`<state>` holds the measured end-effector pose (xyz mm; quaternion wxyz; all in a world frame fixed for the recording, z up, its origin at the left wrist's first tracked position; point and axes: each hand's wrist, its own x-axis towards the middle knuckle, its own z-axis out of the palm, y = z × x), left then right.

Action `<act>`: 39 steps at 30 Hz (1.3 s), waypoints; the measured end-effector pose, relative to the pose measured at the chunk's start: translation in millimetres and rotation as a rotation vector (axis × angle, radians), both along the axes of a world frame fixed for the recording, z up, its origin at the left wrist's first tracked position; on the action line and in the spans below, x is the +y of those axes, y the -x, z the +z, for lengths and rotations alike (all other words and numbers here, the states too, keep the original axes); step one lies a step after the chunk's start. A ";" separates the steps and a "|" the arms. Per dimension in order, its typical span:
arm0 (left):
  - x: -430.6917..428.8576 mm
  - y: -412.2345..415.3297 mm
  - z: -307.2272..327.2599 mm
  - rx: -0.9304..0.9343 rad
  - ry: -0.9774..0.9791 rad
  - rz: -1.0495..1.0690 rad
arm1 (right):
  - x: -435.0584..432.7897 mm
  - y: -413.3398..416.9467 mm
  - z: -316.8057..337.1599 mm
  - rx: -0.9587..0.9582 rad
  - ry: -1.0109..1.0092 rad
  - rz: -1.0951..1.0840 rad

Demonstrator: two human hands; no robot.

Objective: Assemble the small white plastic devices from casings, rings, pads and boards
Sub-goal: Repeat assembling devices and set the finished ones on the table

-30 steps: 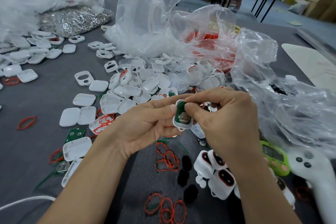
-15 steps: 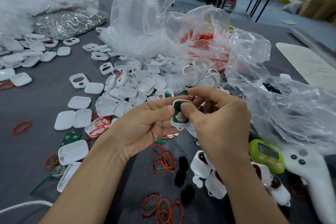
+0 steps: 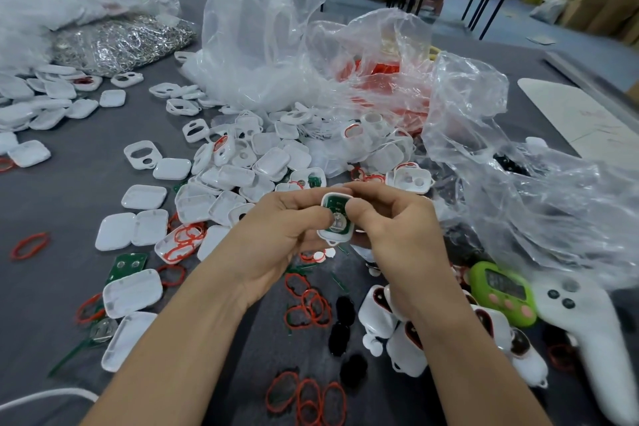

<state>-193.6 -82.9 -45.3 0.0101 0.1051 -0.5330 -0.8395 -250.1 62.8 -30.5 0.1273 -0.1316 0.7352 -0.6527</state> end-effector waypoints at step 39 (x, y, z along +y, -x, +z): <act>17.4 0.9 0.0 -0.049 0.126 0.126 | -2.9 1.5 -8.3 -0.105 0.068 -0.086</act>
